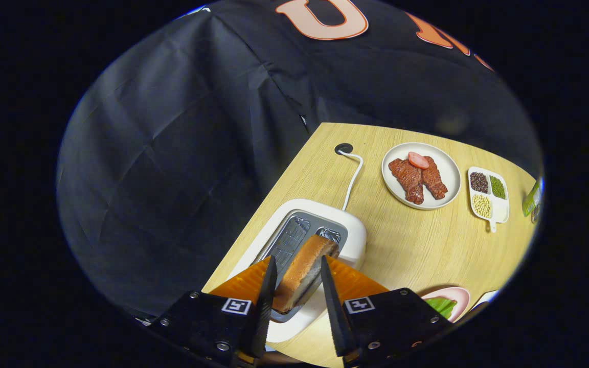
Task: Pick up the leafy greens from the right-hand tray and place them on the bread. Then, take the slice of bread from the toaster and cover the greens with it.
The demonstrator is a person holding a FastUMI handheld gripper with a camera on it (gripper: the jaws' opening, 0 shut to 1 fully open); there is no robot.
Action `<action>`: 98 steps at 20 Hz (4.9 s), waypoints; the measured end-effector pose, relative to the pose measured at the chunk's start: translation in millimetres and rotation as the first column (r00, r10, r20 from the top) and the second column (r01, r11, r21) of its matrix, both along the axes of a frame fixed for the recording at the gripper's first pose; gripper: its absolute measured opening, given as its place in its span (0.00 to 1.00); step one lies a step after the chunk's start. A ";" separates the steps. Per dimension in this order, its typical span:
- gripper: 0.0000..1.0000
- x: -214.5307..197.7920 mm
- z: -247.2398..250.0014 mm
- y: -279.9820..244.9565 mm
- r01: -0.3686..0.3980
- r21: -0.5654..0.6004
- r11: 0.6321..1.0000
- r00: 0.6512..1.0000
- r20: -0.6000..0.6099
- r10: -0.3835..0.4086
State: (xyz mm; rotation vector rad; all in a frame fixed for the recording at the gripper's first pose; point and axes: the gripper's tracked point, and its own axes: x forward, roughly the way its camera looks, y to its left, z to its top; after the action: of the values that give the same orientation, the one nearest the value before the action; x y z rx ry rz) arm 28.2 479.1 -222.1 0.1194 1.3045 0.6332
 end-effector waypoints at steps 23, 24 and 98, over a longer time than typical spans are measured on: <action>0.12 -5.2 84.6 -71.3 0.174 0.253 0.952 0.982 0.033 -0.188; 0.12 -6.2 87.0 -77.3 0.176 0.268 0.947 0.981 0.030 -0.191; 0.66 -22.8 71.2 -340.4 0.373 0.144 0.917 0.564 0.749 -0.347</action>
State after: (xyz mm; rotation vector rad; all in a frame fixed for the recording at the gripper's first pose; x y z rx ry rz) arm 5.4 138.7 -150.9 0.0744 0.4178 0.2379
